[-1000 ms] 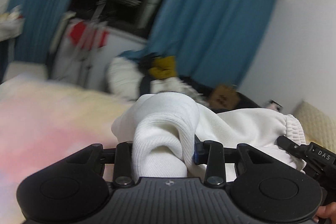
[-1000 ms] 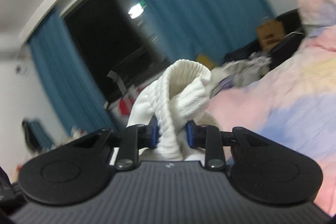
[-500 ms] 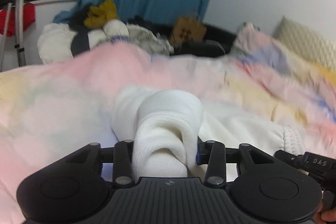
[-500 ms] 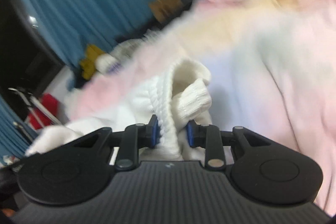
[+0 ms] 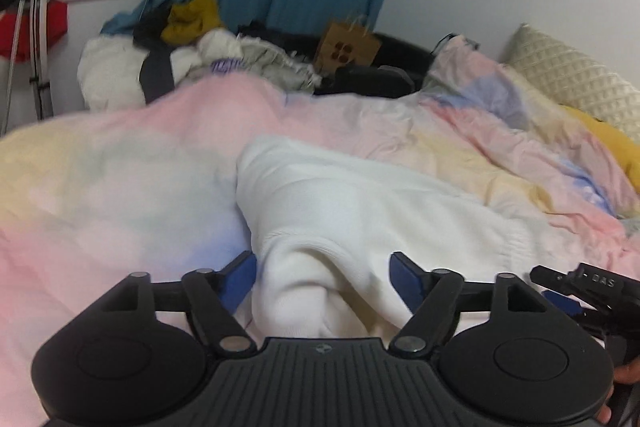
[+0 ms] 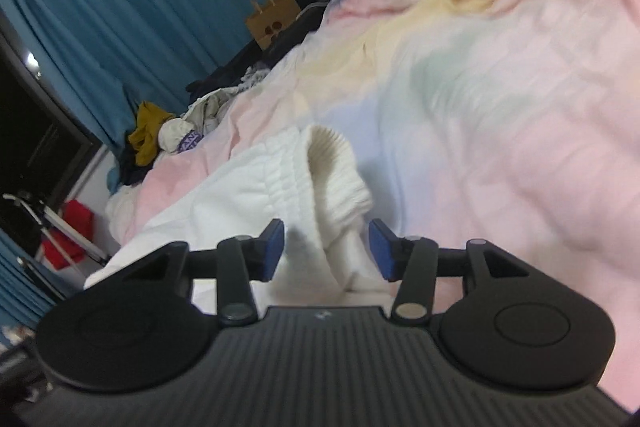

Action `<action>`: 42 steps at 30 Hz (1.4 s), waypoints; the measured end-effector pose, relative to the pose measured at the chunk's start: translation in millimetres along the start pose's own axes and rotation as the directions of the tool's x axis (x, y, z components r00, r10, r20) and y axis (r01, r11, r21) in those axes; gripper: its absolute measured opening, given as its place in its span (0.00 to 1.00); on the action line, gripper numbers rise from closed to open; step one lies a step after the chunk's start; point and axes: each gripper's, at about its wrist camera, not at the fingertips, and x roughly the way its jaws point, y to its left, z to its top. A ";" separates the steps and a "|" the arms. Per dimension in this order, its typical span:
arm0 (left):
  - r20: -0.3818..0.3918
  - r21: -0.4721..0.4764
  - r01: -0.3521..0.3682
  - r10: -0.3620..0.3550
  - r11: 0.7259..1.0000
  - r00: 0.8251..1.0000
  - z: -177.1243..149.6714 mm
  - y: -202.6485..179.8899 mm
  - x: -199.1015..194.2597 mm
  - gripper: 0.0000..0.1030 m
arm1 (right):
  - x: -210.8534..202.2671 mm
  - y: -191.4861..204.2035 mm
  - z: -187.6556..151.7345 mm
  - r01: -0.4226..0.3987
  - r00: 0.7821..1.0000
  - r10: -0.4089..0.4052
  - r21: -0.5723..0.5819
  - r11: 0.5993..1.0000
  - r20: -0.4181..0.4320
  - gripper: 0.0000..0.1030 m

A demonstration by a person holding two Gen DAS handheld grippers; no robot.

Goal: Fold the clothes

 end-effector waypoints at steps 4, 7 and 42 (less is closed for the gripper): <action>0.050 0.012 -0.001 0.000 1.000 0.999 -0.3 -9.5 -68.6 0.85 | -52.4 25.5 2.4 -0.021 0.999 0.024 -0.121 0.992 0.023 0.49; 0.084 0.019 0.005 -0.007 1.000 0.996 -3.0 -15.8 -119.7 0.89 | -94.9 48.1 3.0 -0.059 0.997 0.068 -0.197 0.979 0.042 0.49; 0.211 0.029 -0.176 0.166 0.984 0.963 -107.3 -2.8 -311.6 1.00 | -201.7 114.0 -102.0 0.009 0.988 0.066 -0.483 0.876 0.139 1.00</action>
